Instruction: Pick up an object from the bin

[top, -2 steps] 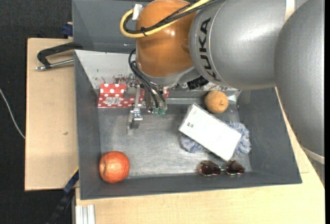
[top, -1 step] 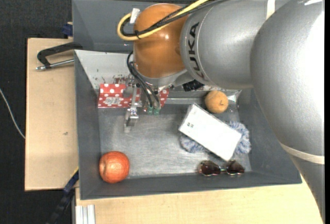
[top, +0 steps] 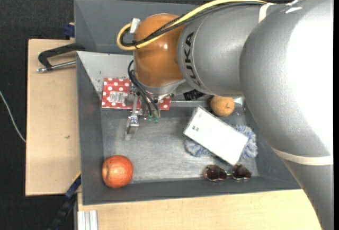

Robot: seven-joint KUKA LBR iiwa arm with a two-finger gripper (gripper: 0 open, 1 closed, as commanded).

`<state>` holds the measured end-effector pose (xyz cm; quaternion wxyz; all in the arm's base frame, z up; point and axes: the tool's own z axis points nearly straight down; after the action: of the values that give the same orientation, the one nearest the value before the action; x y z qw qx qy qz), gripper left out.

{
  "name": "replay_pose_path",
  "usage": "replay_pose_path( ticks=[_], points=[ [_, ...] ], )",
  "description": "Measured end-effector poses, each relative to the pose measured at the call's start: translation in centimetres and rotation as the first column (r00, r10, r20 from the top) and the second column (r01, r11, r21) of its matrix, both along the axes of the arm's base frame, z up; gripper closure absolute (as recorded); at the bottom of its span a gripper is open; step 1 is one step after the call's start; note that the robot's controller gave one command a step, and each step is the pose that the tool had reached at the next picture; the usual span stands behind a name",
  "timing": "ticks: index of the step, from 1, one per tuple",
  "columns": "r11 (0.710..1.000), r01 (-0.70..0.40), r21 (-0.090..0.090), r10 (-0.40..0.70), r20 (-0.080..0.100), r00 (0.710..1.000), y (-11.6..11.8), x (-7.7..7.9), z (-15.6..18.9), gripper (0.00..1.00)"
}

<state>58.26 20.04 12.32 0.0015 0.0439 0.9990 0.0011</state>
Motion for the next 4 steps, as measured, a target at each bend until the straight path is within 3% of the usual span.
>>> replay_pose_path(
  ticks=[1,2,3,4],
  points=[
    [0.997,0.072,0.006,-0.072,0.01,0.997,1.7,1.2,3.9,0.0],
    [0.968,0.25,0.004,-0.25,0.001,0.968,1.1,1.4,-4.9,1.0],
    [0.968,0.25,-0.002,-0.25,-0.007,0.968,0.6,0.9,-3.5,1.0],
    [0.968,0.252,0.004,-0.252,0.006,0.968,-0.1,1.2,1.1,1.0]
  ],
)
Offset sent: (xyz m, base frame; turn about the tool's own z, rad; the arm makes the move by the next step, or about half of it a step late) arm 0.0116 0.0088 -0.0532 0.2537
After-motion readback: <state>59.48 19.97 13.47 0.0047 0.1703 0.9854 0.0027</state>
